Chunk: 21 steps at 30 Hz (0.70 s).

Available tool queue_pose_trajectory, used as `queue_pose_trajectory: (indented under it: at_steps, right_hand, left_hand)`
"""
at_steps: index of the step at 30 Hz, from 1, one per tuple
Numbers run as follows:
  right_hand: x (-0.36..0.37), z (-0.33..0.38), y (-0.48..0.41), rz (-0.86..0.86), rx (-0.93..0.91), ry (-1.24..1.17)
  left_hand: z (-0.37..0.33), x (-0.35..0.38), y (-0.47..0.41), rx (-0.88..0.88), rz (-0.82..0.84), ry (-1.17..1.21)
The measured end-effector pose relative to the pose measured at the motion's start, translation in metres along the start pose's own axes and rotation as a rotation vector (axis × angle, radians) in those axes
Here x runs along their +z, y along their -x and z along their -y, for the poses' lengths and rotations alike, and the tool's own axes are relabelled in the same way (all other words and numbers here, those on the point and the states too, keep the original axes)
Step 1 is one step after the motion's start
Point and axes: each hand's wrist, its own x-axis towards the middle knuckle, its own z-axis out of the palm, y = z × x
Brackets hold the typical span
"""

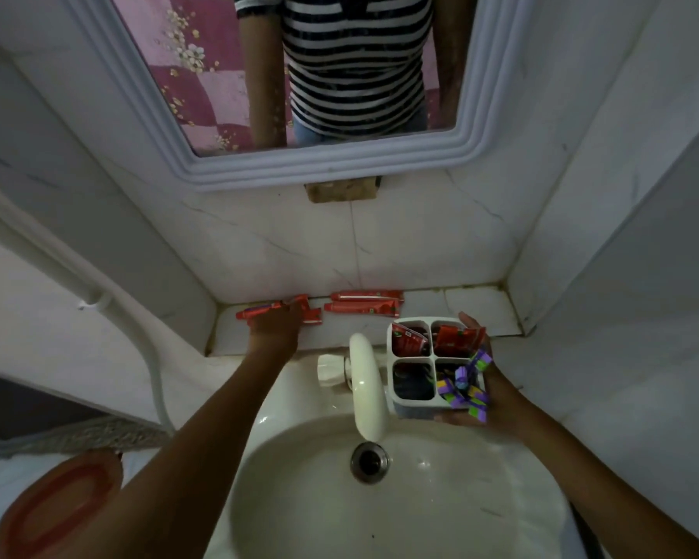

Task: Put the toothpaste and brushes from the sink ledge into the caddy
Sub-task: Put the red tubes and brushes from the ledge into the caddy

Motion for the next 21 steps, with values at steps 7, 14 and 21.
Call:
queue_pose_trajectory:
  at_steps: [7, 14, 21]
  right_hand:
    - [0.003, 0.000, 0.001, 0.006, -0.040, 0.007]
    - [0.013, 0.005, 0.009, 0.197, -0.058, 0.147]
    - [0.011, 0.002, 0.010, 0.130, -0.032, 0.094]
  left_hand:
    - [-0.001, -0.019, -0.023, 0.199, 0.153, -0.211]
    - [-0.018, -0.060, -0.011, 0.225, 0.089, 0.166]
    - [-0.077, -0.153, 0.018, 0.307, -0.132, 1.109]
